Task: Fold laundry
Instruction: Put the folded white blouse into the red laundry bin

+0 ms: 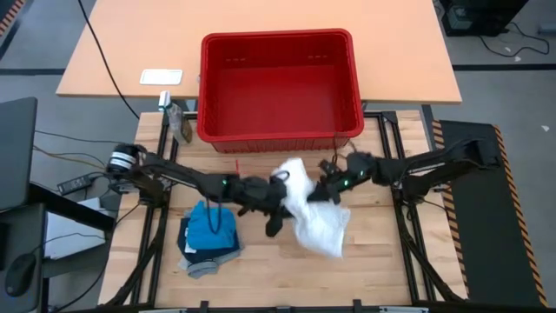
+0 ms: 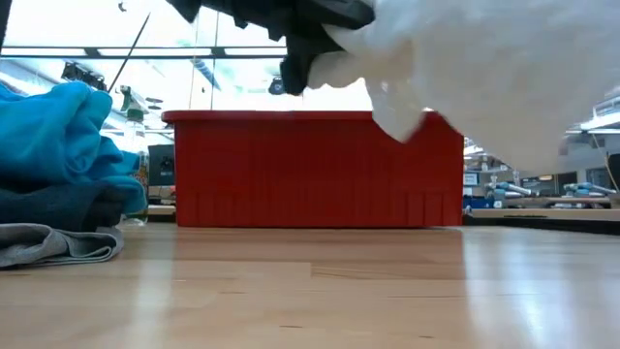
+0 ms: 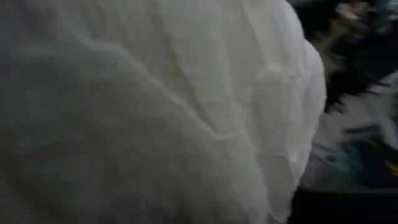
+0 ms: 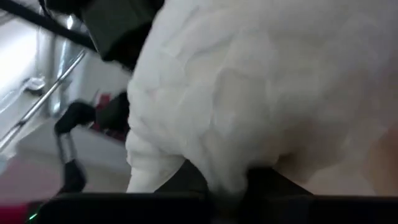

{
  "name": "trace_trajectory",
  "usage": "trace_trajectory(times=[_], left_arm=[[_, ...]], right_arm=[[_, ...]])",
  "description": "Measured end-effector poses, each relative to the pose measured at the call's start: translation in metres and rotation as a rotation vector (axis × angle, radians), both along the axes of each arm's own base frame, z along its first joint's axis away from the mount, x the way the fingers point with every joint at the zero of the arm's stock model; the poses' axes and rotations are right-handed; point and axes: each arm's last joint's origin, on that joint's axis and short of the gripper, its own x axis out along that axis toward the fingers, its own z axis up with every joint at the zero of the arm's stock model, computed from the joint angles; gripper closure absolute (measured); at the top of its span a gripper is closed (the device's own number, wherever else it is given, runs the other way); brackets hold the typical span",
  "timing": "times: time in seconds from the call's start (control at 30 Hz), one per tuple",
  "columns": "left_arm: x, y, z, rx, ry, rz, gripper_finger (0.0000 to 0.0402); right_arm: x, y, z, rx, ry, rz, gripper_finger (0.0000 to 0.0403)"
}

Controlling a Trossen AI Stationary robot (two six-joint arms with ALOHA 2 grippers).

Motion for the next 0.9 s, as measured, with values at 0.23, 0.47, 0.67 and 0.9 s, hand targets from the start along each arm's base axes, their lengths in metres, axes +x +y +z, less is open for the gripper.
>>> trace_trajectory(times=[0.23, 0.47, 0.67, 0.9], left_arm=[[-0.024, 0.055, 0.048, 0.096, -0.093, 0.242, 0.0356], [-0.039, 0.128, 0.073, 0.149, -0.230, 0.508, 0.0355], [-0.056, 0.186, 0.075, 0.103, -0.265, 0.688, 0.0354], [-0.066, 0.238, 0.048, 0.113, -0.165, 0.805, 0.0354]], right_arm=[[0.004, -0.051, 0.074, -0.306, -0.131, -0.190, 0.0357], [0.011, -0.137, 0.136, -0.598, -0.114, -0.391, 0.0357], [0.036, -0.226, 0.147, -0.666, -0.052, -0.398, 0.0357], [0.070, -0.308, 0.126, -0.735, 0.070, -0.383, 0.0357]])
